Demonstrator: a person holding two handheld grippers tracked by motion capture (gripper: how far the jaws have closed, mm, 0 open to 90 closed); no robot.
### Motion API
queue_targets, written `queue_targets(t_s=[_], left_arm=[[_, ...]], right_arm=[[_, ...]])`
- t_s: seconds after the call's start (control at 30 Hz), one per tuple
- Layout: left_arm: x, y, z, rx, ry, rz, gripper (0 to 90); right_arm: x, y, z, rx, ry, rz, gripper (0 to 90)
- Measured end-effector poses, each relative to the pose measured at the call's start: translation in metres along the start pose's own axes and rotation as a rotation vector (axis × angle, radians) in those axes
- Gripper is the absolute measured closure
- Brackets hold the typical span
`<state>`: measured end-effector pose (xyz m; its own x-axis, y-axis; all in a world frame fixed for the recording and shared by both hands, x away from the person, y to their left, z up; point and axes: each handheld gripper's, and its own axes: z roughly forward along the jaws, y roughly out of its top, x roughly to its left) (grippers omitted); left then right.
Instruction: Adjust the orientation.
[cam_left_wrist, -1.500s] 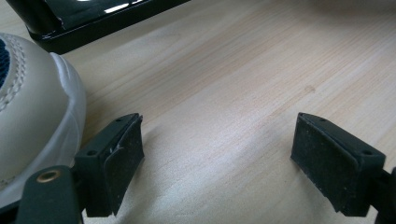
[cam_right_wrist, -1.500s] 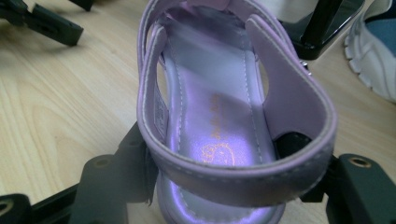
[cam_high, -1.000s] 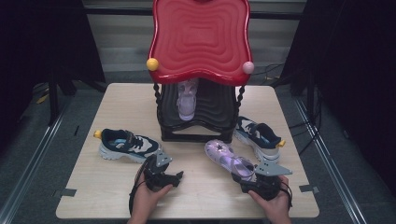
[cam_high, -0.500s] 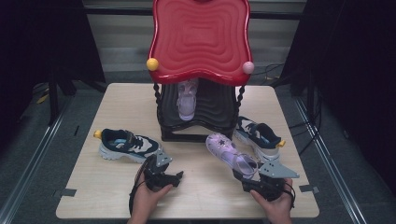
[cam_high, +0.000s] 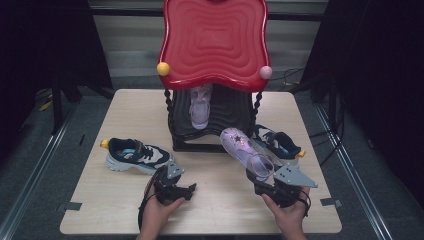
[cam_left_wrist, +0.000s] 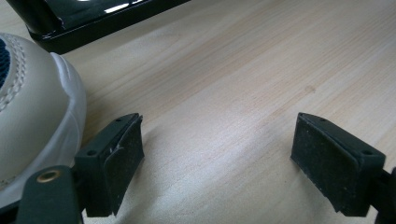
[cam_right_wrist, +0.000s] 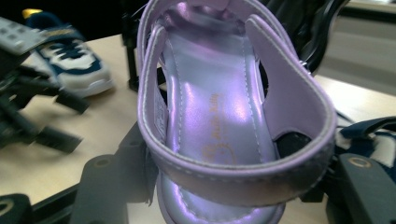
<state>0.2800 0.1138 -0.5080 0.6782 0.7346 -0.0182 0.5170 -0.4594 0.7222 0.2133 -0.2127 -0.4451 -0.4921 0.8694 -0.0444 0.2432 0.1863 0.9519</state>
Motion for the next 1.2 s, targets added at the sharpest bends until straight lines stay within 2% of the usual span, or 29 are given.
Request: queue_targets(t_s=[0.03, 0.17, 0.27, 0.3, 0.5, 0.6, 0.7, 0.8, 0.93, 1.0, 1.03, 1.07, 1.13, 1.2], left_arm=[[0.0, 0.0, 0.0, 0.0, 0.0, 0.0, 16.1], [0.0, 0.0, 0.0, 0.0, 0.0, 0.0, 16.1], [0.0, 0.0, 0.0, 0.0, 0.001, 0.0, 16.2], [0.0, 0.0, 0.0, 0.0, 0.001, 0.0, 16.2], [0.0, 0.0, 0.0, 0.0, 0.001, 0.0, 16.1], [0.0, 0.0, 0.0, 0.0, 0.001, -0.001, 16.2], [0.0, 0.0, 0.0, 0.0, 0.001, -0.001, 16.1], [0.0, 0.0, 0.0, 0.001, 0.0, 0.0, 16.1], [0.0, 0.0, 0.0, 0.001, 0.001, 0.0, 16.2], [0.0, 0.0, 0.0, 0.001, 0.001, 0.0, 16.1], [0.0, 0.0, 0.0, 0.001, 0.0, 0.001, 16.1], [0.0, 0.0, 0.0, 0.001, -0.001, 0.001, 16.1], [0.0, 0.0, 0.0, 0.001, -0.001, 0.0, 16.2], [0.0, 0.0, 0.0, 0.001, -0.001, 0.0, 16.1]], right_arm=[[0.001, 0.001, 0.001, -0.005, -0.024, 0.006, 37.5], [0.006, 0.006, 0.011, -0.007, -0.065, 0.019, 37.4], [0.011, 0.008, 0.018, -0.01, -0.119, 0.027, 37.4], [0.014, 0.008, 0.021, -0.016, -0.149, 0.031, 37.5], [0.023, 0.011, 0.038, -0.038, -0.188, 0.079, 37.4], [0.027, 0.013, 0.047, -0.039, -0.227, 0.091, 37.4], [0.029, 0.015, 0.055, -0.046, -0.245, 0.097, 37.4], [0.031, 0.019, 0.063, -0.041, -0.282, 0.126, 37.4], [0.032, 0.02, 0.073, -0.046, -0.291, 0.146, 37.4], [0.033, 0.021, 0.077, -0.038, -0.311, 0.152, 37.4], [0.032, 0.021, 0.08, -0.048, -0.303, 0.159, 37.4], [0.033, 0.022, 0.081, -0.038, -0.321, 0.164, 37.4], [0.033, 0.023, 0.086, -0.053, -0.317, 0.179, 37.4], [0.034, 0.026, 0.09, -0.054, -0.332, 0.174, 37.4]])
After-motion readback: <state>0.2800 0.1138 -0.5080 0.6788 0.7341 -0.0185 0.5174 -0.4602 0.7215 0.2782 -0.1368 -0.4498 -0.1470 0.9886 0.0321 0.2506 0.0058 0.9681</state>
